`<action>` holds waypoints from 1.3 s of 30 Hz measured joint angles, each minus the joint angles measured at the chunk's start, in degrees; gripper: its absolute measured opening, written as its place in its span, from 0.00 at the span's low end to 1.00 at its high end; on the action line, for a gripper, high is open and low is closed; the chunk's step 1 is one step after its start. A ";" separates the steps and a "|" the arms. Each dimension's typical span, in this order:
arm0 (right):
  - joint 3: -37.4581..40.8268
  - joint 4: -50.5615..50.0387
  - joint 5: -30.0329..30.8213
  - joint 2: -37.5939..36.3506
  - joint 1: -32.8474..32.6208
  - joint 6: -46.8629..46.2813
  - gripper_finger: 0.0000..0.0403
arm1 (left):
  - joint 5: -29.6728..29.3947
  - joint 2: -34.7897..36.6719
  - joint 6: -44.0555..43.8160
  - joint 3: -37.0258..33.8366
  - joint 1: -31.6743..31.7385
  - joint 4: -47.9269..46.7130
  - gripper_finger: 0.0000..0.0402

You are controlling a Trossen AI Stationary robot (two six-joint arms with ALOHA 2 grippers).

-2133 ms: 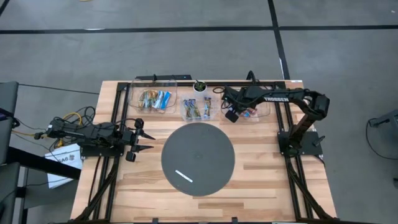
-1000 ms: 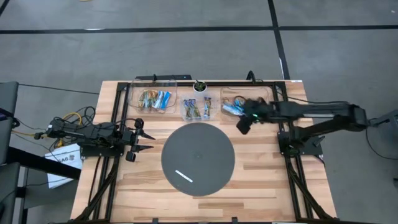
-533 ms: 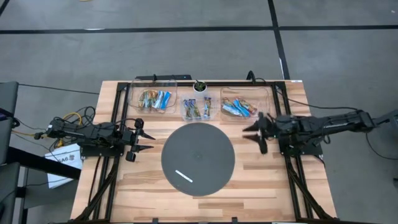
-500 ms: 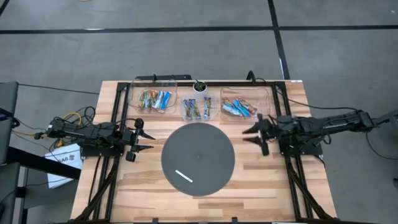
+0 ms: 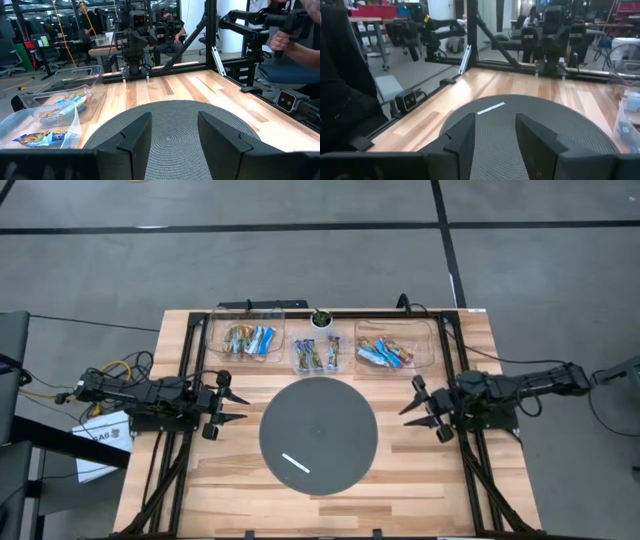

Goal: Pick and place Granola Bars by type
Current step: Return to Home Position

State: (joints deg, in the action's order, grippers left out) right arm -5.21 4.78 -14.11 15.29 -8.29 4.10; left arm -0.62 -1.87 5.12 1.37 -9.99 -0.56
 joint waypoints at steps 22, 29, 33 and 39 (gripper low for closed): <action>4.54 -2.62 0.75 -15.19 3.16 3.52 0.33 | 0.01 -0.01 0.00 0.00 0.00 0.05 0.38; 4.54 -2.71 0.75 -14.06 9.04 0.31 0.33 | 0.01 0.00 -0.01 0.00 0.01 0.02 0.38; 4.54 -2.73 0.71 -14.07 10.46 0.28 0.33 | 0.01 0.00 0.01 0.02 0.01 0.02 0.38; 4.54 -2.73 0.75 -14.07 11.49 0.34 0.33 | 0.00 -0.02 0.01 0.00 0.00 0.00 0.38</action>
State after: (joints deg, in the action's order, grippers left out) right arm -0.67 2.04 -13.37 1.21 3.19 4.44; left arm -0.61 -1.89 5.13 1.37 -9.99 -0.55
